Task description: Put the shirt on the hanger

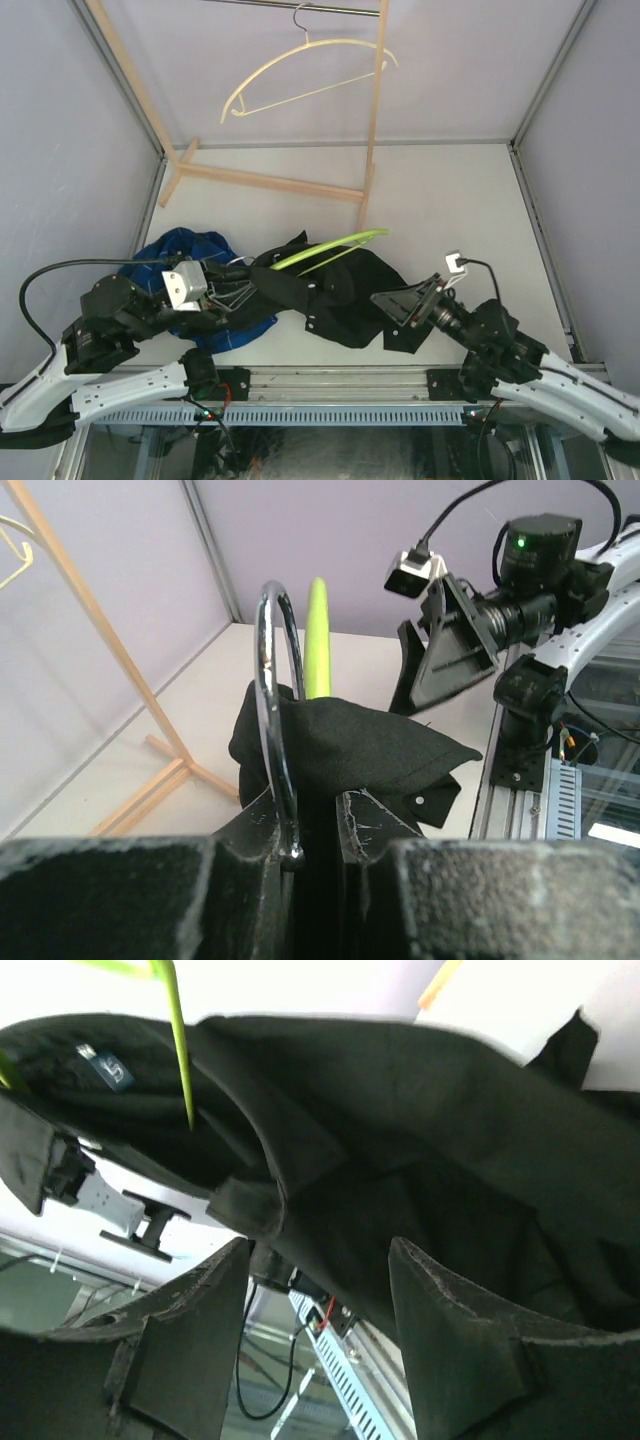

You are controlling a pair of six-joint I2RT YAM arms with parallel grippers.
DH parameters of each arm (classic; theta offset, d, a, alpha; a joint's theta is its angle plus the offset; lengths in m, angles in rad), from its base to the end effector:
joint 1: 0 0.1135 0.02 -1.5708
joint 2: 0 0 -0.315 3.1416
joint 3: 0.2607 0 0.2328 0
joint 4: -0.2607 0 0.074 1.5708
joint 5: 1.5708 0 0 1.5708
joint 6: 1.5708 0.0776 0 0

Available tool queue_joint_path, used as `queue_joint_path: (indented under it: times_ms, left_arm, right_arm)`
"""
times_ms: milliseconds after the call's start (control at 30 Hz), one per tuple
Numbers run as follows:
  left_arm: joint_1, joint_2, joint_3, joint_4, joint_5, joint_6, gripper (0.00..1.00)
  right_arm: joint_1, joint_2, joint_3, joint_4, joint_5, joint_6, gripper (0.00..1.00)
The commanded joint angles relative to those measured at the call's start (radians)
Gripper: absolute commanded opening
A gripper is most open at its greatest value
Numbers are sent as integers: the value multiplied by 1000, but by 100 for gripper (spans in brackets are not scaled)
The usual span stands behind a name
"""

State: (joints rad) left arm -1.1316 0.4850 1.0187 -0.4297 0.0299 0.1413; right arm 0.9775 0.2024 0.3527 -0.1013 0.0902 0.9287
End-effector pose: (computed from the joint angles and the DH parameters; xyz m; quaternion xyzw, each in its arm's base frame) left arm 0.0214 -0.0509 0.4422 0.4067 0.5317 -0.3618 0.6489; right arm 0.0483 0.0591 0.2772 0.0158 0.6895 0.5718 0.4444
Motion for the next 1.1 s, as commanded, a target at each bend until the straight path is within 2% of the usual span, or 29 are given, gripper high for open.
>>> queue_joint_path:
  times_ms: [0,67,233,400,567,633,833,933,1067]
  left_arm:
    - [3,-13,-7,120,-38,-12,0]
    - [3,-11,-8,117,-35,-16,0]
    - [3,-15,-10,114,-30,-22,0]
    - [4,-20,-11,115,-31,-21,0]
    - [3,-26,-14,119,-44,-22,0]
    - [3,-28,-16,122,-45,-22,0]
    - [3,-43,-29,135,-22,-32,0]
    - [4,-47,-30,135,7,-36,0]
    - [3,-54,-35,129,37,-42,0]
  right_arm:
    - [186,122,-21,314,229,2,59]
    - [226,197,-22,417,282,-17,60]
    - [231,332,-21,573,316,30,61]
    - [228,446,0,584,328,95,59]
    - [224,522,6,642,277,118,57]
    - [221,538,9,659,266,111,51]
    - [187,510,33,592,296,59,18]
    - [145,467,54,527,309,16,9]
    - [68,400,73,456,303,-17,3]
